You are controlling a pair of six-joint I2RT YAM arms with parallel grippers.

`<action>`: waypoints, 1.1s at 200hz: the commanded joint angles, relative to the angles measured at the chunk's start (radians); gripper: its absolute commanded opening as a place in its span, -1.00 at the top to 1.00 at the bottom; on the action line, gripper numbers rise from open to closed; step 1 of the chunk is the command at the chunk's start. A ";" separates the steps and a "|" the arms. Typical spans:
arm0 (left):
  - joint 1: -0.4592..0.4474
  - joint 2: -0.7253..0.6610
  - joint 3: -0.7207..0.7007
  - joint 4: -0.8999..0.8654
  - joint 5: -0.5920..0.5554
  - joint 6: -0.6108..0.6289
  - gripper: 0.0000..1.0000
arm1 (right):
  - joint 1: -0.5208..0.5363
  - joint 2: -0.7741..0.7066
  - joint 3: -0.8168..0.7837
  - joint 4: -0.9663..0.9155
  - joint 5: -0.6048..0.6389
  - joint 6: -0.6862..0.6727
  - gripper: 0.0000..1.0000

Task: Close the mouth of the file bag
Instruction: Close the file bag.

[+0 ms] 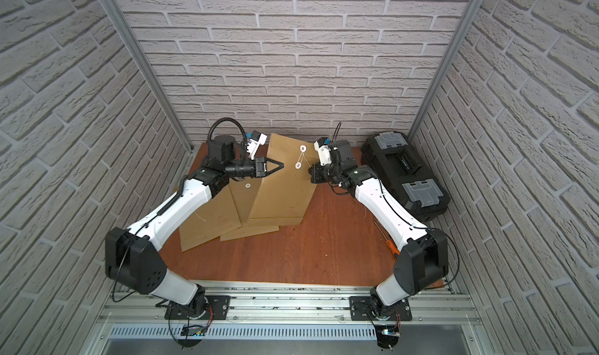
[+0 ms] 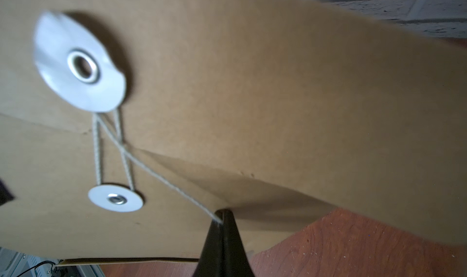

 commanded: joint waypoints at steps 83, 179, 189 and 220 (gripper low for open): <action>0.004 -0.058 0.012 0.015 0.060 0.049 1.00 | -0.088 0.069 0.320 -0.285 0.062 -0.085 0.95; -0.039 -0.009 0.063 -0.114 0.043 0.156 1.00 | -0.044 0.236 0.646 -0.480 0.134 -0.133 0.94; -0.045 -0.004 0.068 -0.117 0.043 0.161 1.00 | -0.034 0.251 0.678 -0.502 0.145 -0.140 0.94; -0.059 0.010 0.080 -0.140 0.033 0.179 1.00 | -0.002 0.293 0.770 -0.559 0.170 -0.158 0.95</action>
